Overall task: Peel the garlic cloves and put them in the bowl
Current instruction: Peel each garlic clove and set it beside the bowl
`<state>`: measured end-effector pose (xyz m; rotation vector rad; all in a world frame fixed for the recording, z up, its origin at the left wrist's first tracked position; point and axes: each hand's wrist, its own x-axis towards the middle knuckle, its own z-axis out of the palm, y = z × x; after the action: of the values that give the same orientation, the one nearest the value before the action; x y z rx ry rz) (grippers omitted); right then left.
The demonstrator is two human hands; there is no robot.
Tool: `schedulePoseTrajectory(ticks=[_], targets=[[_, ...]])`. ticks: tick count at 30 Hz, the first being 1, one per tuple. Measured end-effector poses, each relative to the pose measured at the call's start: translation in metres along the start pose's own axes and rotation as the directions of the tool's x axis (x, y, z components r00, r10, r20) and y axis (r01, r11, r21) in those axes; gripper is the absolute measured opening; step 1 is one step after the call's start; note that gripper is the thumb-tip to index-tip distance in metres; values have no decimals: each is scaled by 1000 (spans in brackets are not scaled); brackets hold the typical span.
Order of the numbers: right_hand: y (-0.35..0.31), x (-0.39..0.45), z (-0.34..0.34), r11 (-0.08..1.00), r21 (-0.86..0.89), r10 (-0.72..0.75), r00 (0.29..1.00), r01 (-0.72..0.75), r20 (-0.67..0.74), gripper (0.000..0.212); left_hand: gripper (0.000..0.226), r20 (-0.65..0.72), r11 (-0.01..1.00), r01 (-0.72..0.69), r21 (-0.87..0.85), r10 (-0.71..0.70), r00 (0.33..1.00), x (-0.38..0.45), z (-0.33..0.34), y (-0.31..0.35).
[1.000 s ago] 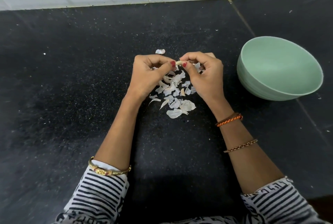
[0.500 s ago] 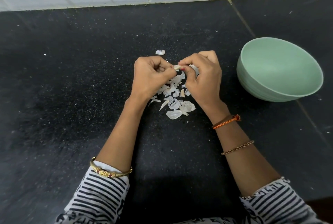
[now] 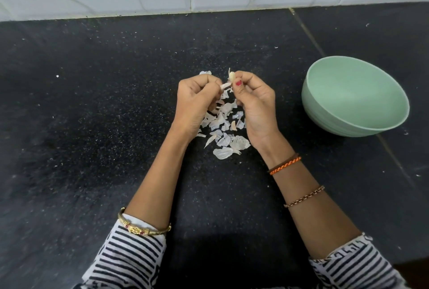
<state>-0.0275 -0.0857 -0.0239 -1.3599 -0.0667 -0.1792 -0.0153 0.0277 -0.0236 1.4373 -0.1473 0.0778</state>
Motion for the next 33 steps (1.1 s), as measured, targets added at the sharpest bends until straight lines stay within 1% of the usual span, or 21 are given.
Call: schedulePoseTrajectory(ticks=[3, 6, 7, 9, 11, 13, 14, 17, 20, 22, 24, 26, 29, 31, 32, 33], targets=[[3, -1, 1, 998, -53, -36, 998, 33, -60, 15, 22, 24, 997, -48, 63, 47, 999, -1, 2, -2], [5, 1, -3, 971, -204, -142, 987, 124, -75, 20, 31, 4, 986, -95, 140, 96, 995, 0, -1, -5], [6, 2, -3, 957, -246, -177, 981, 154, -75, 20, 32, -6, 981, -112, 157, 114, 993, 1, -3, -6], [9, 3, -3, 924, -316, -250, 966, 218, -66, 14, 28, -36, 977, -141, 157, 148, 988, 2, -5, -5], [14, 3, -4, 838, -454, -353, 935, 303, -27, 12, 21, -39, 979, -158, 127, 164, 986, 1, -5, -3], [19, 3, -6, 696, -610, -462, 887, 379, 23, 12, 17, -13, 979, -167, 118, 170, 985, 0, -5, -2], [20, 3, -6, 636, -660, -508, 861, 401, 34, 12, 15, -7, 976, -176, 125, 178, 984, 0, -5, -1], [23, 5, -8, 490, -751, -607, 791, 442, 69, 11, 11, -31, 964, -206, 169, 214, 976, 2, -7, -4], [26, 6, -9, 413, -803, -633, 769, 429, 85, 10, 12, -27, 940, -213, 268, 228, 973, 6, -11, -9], [26, 5, -9, 401, -809, -637, 766, 430, 91, 17, 24, -18, 927, -207, 311, 224, 974, 6, -13, -11], [26, 5, -9, 385, -805, -646, 755, 452, 115, 21, 35, -5, 927, -203, 316, 216, 976, 6, -14, -11], [24, 6, -11, 391, -788, -647, 750, 476, 132, 26, 38, 18, 934, -184, 306, 188, 982, 6, -13, -10], [20, 6, -9, 482, -708, -620, 772, 517, 141, 18, 29, 42, 958, -145, 249, 139, 989, 7, -13, -10], [17, 5, -8, 562, -622, -611, 781, 546, 133, 12, 30, 51, 964, -128, 231, 120, 991, 8, -12, -10], [15, 5, -8, 619, -567, -592, 797, 544, 118, 11, 31, 56, 965, -128, 230, 118, 991, 8, -11, -11], [14, 5, -7, 674, -515, -570, 816, 529, 93, 19, 32, 63, 963, -133, 233, 121, 991, 8, -10, -11]])
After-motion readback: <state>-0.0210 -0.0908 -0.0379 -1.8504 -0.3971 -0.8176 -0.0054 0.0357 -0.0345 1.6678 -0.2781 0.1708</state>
